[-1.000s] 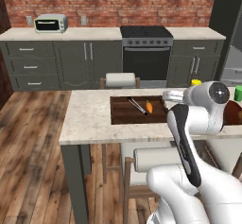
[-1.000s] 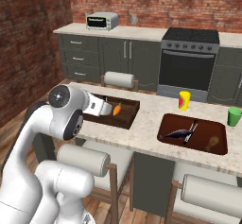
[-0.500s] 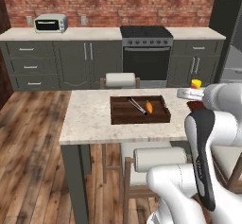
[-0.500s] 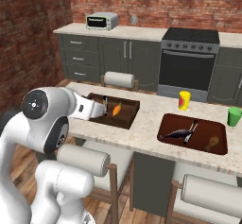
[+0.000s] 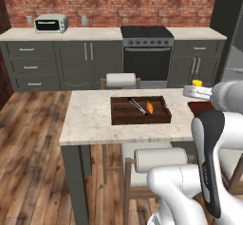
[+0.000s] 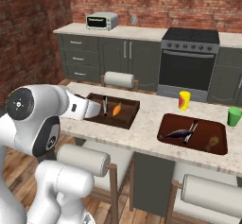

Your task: Gather the squash and carrot from the fridge and place them on a tray on the dining counter. Then gather the fish and chicken drumstick from the fridge and place them on the other tray.

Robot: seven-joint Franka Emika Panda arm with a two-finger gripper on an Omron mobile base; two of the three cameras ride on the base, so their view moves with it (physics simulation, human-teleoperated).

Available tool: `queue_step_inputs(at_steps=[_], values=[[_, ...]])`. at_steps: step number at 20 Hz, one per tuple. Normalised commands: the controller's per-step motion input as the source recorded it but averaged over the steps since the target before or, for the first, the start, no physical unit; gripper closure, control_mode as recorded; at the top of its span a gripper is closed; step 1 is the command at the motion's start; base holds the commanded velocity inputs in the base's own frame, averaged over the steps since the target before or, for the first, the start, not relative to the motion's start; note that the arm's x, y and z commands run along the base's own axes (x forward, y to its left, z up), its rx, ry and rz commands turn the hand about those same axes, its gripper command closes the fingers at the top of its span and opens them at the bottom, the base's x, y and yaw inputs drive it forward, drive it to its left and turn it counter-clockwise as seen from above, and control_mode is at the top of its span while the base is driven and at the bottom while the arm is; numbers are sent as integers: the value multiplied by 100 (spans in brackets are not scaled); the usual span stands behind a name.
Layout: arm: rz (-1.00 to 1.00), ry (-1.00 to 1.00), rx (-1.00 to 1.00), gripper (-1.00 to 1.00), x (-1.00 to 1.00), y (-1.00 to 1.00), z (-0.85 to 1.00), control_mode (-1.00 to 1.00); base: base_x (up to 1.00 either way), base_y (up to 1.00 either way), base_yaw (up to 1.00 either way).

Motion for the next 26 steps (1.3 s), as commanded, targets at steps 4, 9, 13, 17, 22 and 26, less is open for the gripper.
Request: queue_step_inputs(at_steps=[4, 9, 13, 17, 22, 26], values=[[0, 0, 0, -100, 0, 0, 0, 100, -54, 1, -4], [0, 0, 0, -100, 0, 0, 0, 100, -97, 6, -21], [0, 0, 0, -100, 0, 0, 0, 100, -57, -30, -12], [0, 0, 0, -100, 0, 0, 0, 100, -31, -85, -1], [0, 0, 0, -100, 0, 0, 0, 100, -33, -100, 0], [0, 0, 0, -100, 0, 0, 0, 100, -35, -100, 0]])
